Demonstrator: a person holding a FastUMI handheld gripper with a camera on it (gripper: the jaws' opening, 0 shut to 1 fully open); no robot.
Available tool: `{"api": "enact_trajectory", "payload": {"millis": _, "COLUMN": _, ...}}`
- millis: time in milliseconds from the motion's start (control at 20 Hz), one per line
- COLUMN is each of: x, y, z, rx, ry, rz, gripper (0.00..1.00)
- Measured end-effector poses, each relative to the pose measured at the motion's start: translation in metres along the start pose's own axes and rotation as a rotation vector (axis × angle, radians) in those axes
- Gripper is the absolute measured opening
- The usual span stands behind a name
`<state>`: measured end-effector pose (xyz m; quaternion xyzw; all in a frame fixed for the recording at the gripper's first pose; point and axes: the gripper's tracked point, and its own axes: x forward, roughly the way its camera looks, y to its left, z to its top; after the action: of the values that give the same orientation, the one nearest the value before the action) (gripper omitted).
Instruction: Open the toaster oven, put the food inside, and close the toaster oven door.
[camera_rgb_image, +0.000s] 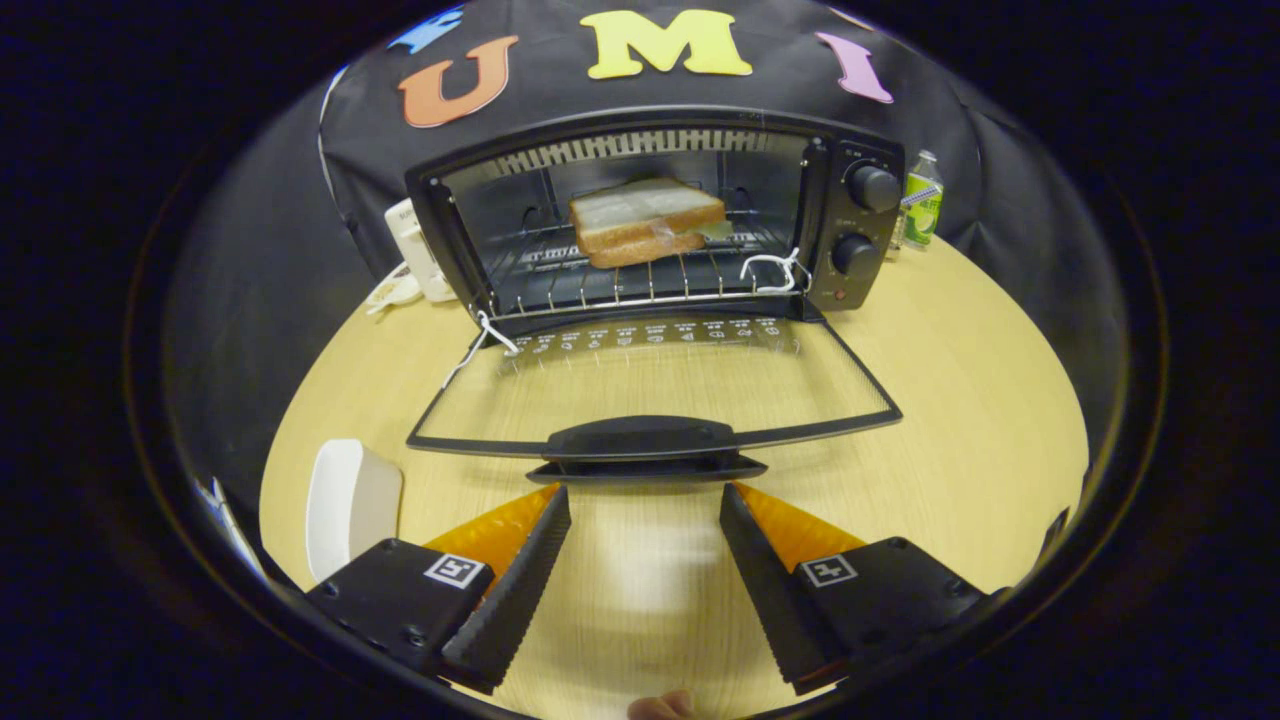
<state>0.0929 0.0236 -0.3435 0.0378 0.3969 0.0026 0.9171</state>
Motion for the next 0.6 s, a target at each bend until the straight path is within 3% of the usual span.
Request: {"api": "enact_trajectory", "payload": {"millis": 600, "x": -0.023, "y": 0.003, "z": 0.024, "rx": -0.012, "ry": -0.173, "rz": -0.030, "gripper": 0.99}}
